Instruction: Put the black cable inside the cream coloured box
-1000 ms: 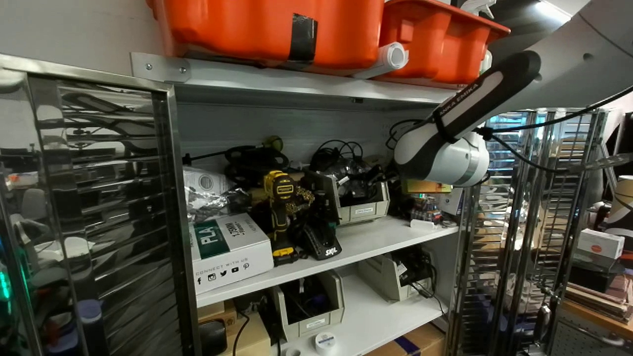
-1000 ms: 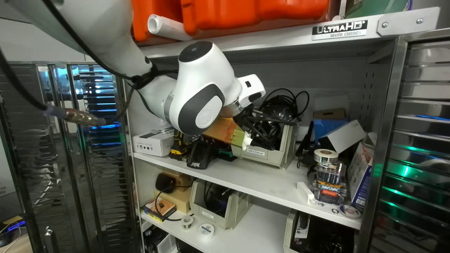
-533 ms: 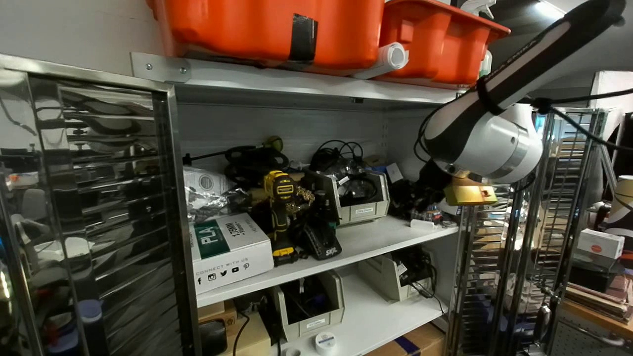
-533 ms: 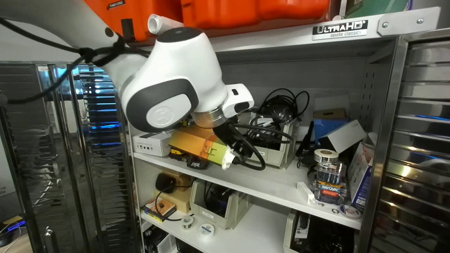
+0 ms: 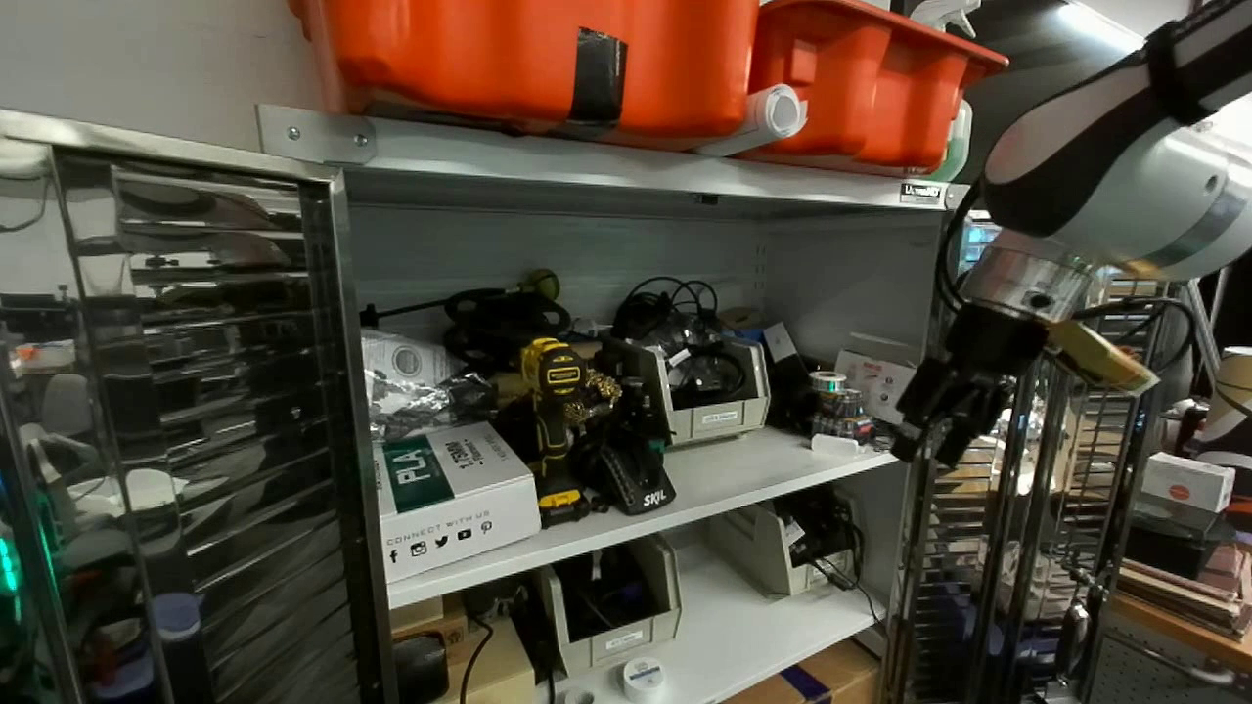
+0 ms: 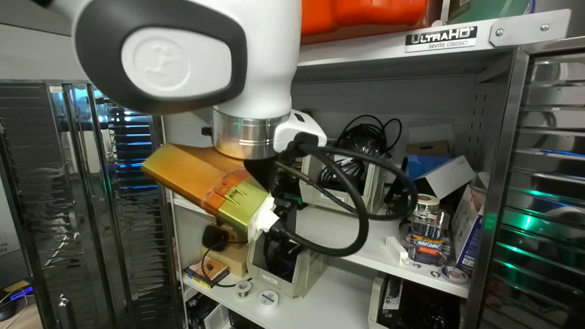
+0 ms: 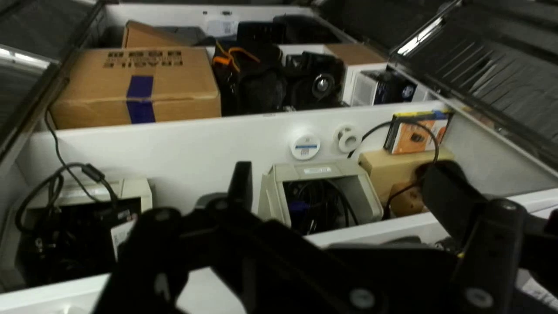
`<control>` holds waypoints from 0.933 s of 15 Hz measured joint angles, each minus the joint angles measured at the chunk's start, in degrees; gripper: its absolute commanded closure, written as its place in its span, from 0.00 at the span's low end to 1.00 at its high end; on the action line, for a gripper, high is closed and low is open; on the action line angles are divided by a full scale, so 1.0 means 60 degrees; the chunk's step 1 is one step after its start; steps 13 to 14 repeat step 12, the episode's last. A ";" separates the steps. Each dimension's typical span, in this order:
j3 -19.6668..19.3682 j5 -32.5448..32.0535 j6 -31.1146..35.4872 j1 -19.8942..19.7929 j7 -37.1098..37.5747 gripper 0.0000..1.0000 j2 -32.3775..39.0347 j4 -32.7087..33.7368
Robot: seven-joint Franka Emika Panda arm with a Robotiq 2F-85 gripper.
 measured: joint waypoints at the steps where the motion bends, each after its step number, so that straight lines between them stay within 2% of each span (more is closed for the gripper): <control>1: -0.0279 -0.0378 -0.0790 0.0083 0.0186 0.00 -0.0294 0.0100; 4: -0.0766 -0.1117 -0.2955 0.0263 0.0702 0.00 -0.1038 0.0688; 8: -0.1003 -0.1446 -0.4779 0.0453 0.1055 0.00 -0.1439 0.1505; 10: -0.1123 -0.1450 -0.5222 0.0531 0.1055 0.00 -0.1433 0.1708; 14: -0.1160 -0.1453 -0.5261 0.0556 0.1055 0.00 -0.1402 0.1728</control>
